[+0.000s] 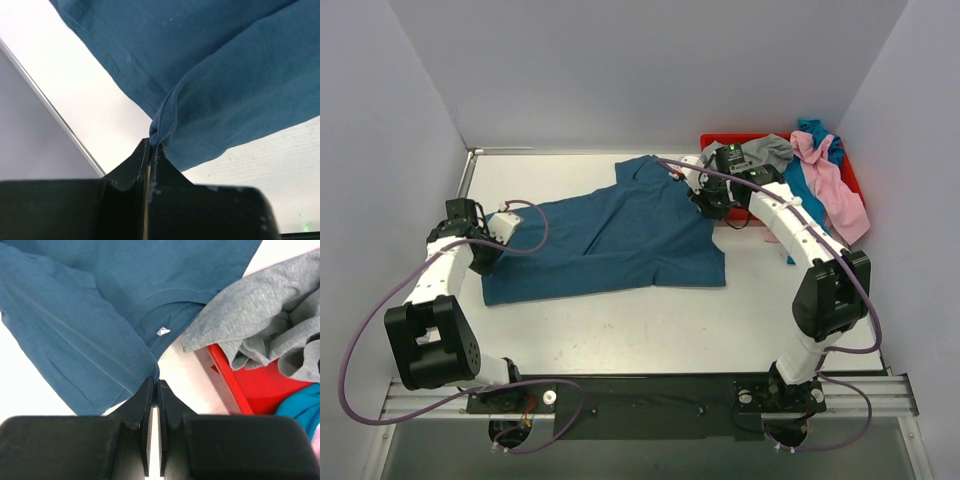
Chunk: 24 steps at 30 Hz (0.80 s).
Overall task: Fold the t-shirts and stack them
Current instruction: Fold the flattened tshirt in 1/3 of the way
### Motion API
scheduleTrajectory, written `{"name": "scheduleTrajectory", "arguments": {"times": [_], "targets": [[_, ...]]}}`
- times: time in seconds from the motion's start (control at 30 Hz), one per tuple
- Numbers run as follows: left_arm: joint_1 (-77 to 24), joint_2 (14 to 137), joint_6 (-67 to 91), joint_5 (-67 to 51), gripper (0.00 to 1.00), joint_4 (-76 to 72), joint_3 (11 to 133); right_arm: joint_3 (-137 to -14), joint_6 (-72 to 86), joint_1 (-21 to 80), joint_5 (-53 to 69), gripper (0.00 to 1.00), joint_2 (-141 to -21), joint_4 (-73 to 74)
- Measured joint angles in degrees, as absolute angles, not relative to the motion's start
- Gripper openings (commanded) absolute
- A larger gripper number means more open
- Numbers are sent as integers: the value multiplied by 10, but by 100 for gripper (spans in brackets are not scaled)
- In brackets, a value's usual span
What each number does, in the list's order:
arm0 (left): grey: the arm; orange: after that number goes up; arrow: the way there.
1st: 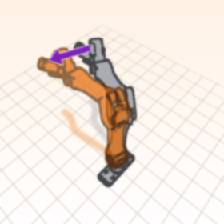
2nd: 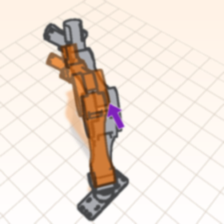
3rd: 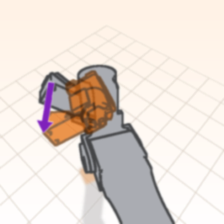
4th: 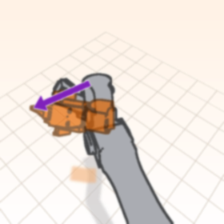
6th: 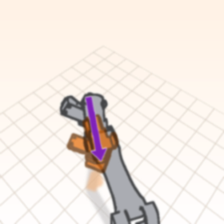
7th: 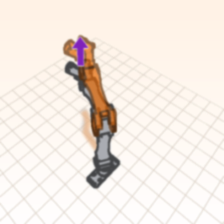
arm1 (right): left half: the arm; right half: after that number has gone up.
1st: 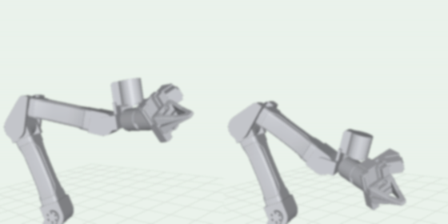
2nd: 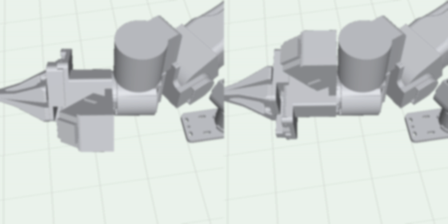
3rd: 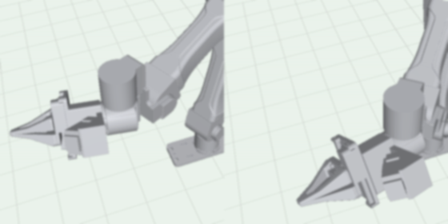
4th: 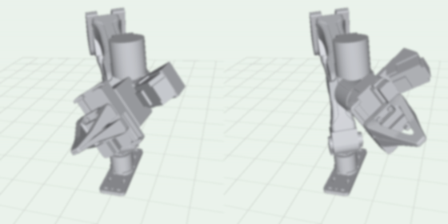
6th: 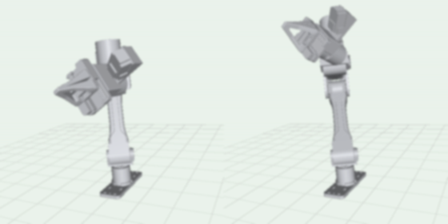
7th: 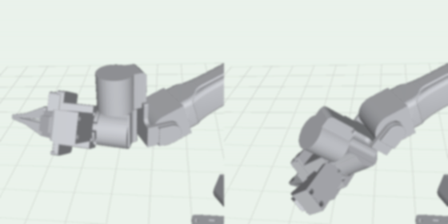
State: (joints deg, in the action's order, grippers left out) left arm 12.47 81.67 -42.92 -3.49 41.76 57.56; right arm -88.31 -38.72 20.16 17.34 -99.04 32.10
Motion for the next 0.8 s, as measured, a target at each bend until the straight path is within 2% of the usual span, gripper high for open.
{"name": "scheduleTrajectory", "arguments": {"times": [0.2, 0.47, 0.5, 0.53, 0.63, 0.67, 0.73, 0.77, 0.8], "targets": [[126, 817, -392, -4, 0, 380, 554, -892, -397, 191, 180, 0, -998, 311], [126, 825, -357, 8, 2, 342, 542, -943, -397, 201, 171, 0, -1071, 278], [126, 825, -355, 11, 5, 338, 538, -943, -397, 201, 169, 0, -1075, 278], [126, 825, -351, 15, 15, 335, 534, -943, -397, 201, 167, 0, -1077, 276], [126, 826, -341, 24, 33, 328, 529, -943, -394, 201, 165, 0, -1079, 269], [126, 827, -335, 30, 39, 324, 529, -943, -390, 202, 165, 3, -1080, 265], [126, 828, -322, 48, 49, 313, 529, -950, -379, 205, 157, 20, -1088, 251], [126, 830, -315, 58, 53, 306, 530, -954, -370, 208, 147, 35, -1095, 240], [126, 832, -306, 70, 64, 302, 532, -960, -360, 211, 132, 40, -1104, 230]]}}
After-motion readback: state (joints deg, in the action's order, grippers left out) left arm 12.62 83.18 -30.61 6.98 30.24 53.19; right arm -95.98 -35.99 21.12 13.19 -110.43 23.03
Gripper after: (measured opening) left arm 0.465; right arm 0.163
